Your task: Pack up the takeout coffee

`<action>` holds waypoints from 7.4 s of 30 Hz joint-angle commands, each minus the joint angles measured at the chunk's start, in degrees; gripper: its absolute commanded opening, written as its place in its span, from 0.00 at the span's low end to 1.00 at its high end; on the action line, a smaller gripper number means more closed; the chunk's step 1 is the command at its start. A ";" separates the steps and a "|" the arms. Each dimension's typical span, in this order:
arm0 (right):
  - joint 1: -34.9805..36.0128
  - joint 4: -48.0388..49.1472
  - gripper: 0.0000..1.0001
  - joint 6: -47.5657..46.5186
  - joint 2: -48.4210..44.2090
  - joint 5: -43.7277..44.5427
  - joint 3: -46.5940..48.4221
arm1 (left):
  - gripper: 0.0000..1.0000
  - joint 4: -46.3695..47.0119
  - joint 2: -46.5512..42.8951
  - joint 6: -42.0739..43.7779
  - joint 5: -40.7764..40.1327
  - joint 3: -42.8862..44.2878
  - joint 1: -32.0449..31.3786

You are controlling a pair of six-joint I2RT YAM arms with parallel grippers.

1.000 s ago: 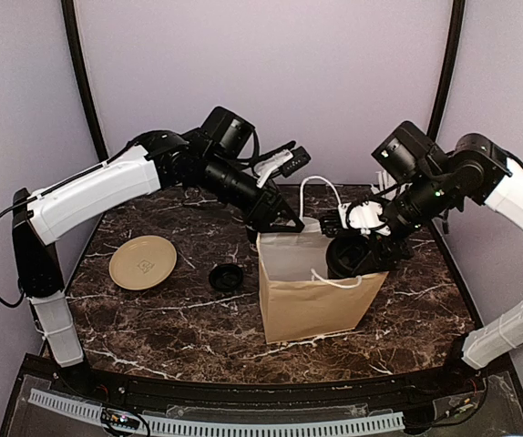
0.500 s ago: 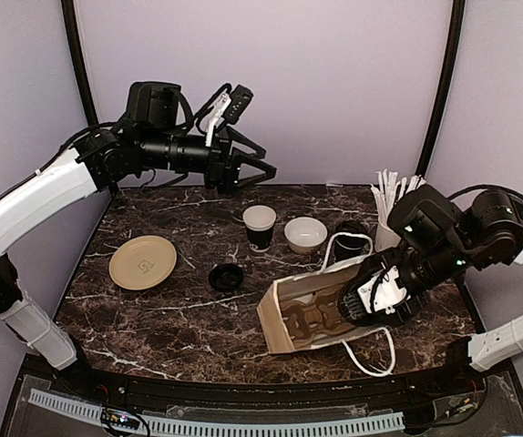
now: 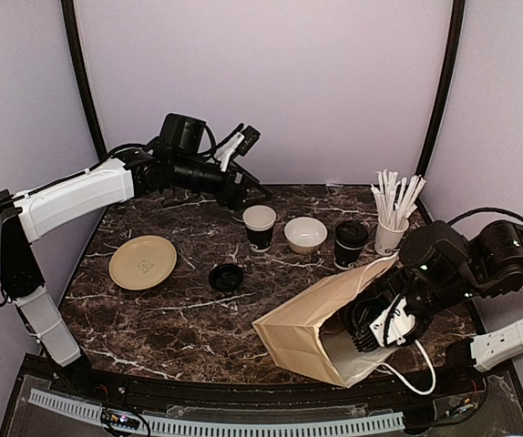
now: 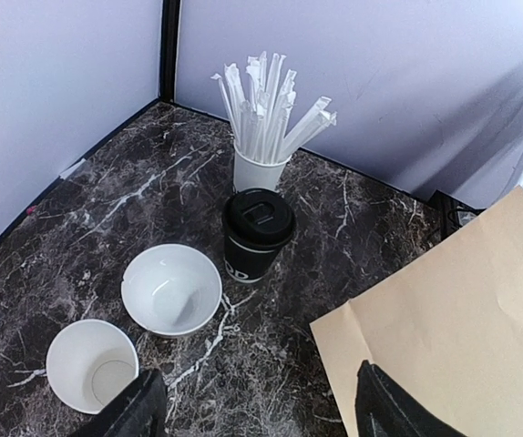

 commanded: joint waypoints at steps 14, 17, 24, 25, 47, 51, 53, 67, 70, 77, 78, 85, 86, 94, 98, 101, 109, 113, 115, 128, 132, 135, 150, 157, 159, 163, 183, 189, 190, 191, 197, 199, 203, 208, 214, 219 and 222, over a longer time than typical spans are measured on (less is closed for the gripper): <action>-3.95 19.28 0.63 2.18 -0.12 3.99 -9.16 | 0.73 3.48 4.13 -3.77 7.75 2.15 3.05; -5.39 21.14 0.62 1.96 0.45 3.09 -10.28 | 0.73 3.68 4.36 -3.75 8.23 2.03 3.33; -7.46 25.95 0.62 2.02 0.11 0.64 -13.66 | 0.73 3.72 4.67 -5.72 9.38 1.68 3.59; -7.58 26.49 0.62 2.15 0.01 0.51 -14.19 | 0.73 3.84 4.70 -5.84 9.79 1.71 3.62; -8.51 28.45 0.63 3.91 -0.12 -2.01 -16.39 | 0.73 -5.86 5.29 -6.12 14.64 11.90 0.39; -8.51 28.05 0.63 6.14 2.23 -1.70 -13.50 | 0.76 -16.38 -0.14 -0.59 11.94 11.71 -3.64; -8.51 27.82 0.63 7.59 3.35 -2.29 -12.31 | 0.76 -20.65 -1.83 1.75 9.62 9.86 -5.61; -9.04 28.44 0.64 12.12 5.64 -2.25 -11.69 | 0.24 -24.73 -19.04 -5.14 3.92 -22.52 -11.77; -8.99 29.14 0.64 12.35 6.50 -0.97 -11.99 | 0.09 -19.51 -17.94 -8.38 5.59 -27.85 -14.99; -9.04 28.65 0.64 13.48 8.88 -0.46 -10.70 | 0.00 -6.98 -14.18 -10.94 6.87 -33.62 -16.06; -9.02 28.64 0.64 13.46 9.07 -0.42 -10.57 | 0.00 -4.84 -12.42 -11.10 7.48 -33.75 -16.06; -9.01 27.67 0.65 13.46 9.22 -0.12 -9.23 | 0.02 -0.18 -4.76 -9.20 5.93 -31.12 -15.56; -8.99 27.38 0.64 13.38 9.20 -0.20 -8.93 | 0.02 -0.03 -3.50 -8.82 5.07 -30.91 -15.06; -8.89 24.20 0.64 11.64 6.01 -4.95 -9.09 | 0.02 -2.03 3.75 -6.11 -1.92 -25.66 -12.28; -8.64 24.73 0.64 8.58 1.30 -6.73 -12.66 | 0.02 -2.27 5.23 -5.04 -3.36 -23.75 -10.87; -8.36 26.43 0.64 6.46 -2.57 -6.16 -15.92 | 0.03 -2.31 5.25 -3.64 -1.74 -23.53 -10.26; -8.07 27.36 0.64 4.82 -4.68 -4.81 -19.97 | 0.16 -3.59 4.16 -0.20 0.46 -24.95 -9.70; -8.12 29.06 0.63 5.26 -4.68 -2.19 -20.86 | 0.17 -4.35 3.98 0.61 1.91 -24.91 -8.37; -8.12 29.74 0.63 5.37 -4.58 -0.60 -20.99 | 0.17 -4.35 3.96 0.95 2.60 -25.03 -7.74; -8.24 32.84 0.61 8.45 -3.61 4.27 -20.89 | 0.17 -2.45 4.83 1.02 7.45 -25.75 -4.82; -9.15 33.10 0.61 11.22 -2.93 4.23 -21.34 | 0.17 -2.53 5.39 1.02 7.87 -25.61 -4.73; -9.67 33.62 0.61 13.41 -2.64 3.89 -21.59 | 0.18 -2.49 5.55 1.06 8.12 -25.61 -4.73; -10.27 37.72 0.60 10.64 -1.69 10.58 -24.87 | 0.18 -2.59 5.45 1.05 8.64 -25.86 -4.75; -10.36 32.20 0.57 9.51 -2.21 4.82 -18.27 | 0.18 -1.84 5.01 1.13 9.01 -26.38 -4.75; -10.30 32.35 0.57 7.52 -3.75 2.54 -17.39 | 0.18 -1.67 4.86 1.23 9.12 -26.40 -4.78; -10.29 33.05 0.57 6.21 -3.16 5.52 -17.90 | 0.18 -1.06 4.67 1.25 9.45 -26.76 -4.74; -10.37 34.65 0.58 7.61 1.19 14.07 -18.76 | 0.19 0.26 3.99 1.23 9.92 -28.32 -4.74; -11.20 36.85 0.57 7.29 1.93 13.78 -20.01 | 0.19 0.38 4.04 1.24 10.10 -28.49 -4.73; -11.50 36.98 0.57 7.23 2.13 13.56 -20.00 | 0.19 0.43 4.04 1.24 10.08 -28.46 -4.75; -11.96 37.16 0.57 7.22 2.43 13.29 -20.04 | 0.19 0.45 4.04 1.24 10.13 -28.50 -4.74; -15.16 38.56 0.57 6.81 3.49 11.11 -20.62 | 0.19 0.65 3.92 1.15 10.21 -28.89 -4.72; -16.03 39.26 0.57 6.42 3.88 10.14 -21.09 | 0.19 0.73 3.80 1.17 10.18 -28.95 -4.75; -17.73 41.17 0.57 5.44 4.89 8.50 -21.40 | 0.19 0.74 3.71 1.15 10.18 -29.08 -4.81; -18.44 42.74 0.57 4.68 5.73 7.33 -21.18 | 0.19 0.65 3.57 1.07 10.18 -29.21 -4.73; -18.62 40.46 0.57 5.43 7.11 5.21 -19.11 | 0.19 0.65 3.40 0.92 10.25 -29.22 -4.76; -18.88 36.19 0.57 6.33 8.82 2.80 -15.80 | 0.19 0.74 2.90 0.80 10.12 -29.39 -4.70; -19.65 34.15 0.56 7.39 10.03 0.96 -13.54 | 0.19 0.81 2.40 0.80 10.07 -29.67 -4.65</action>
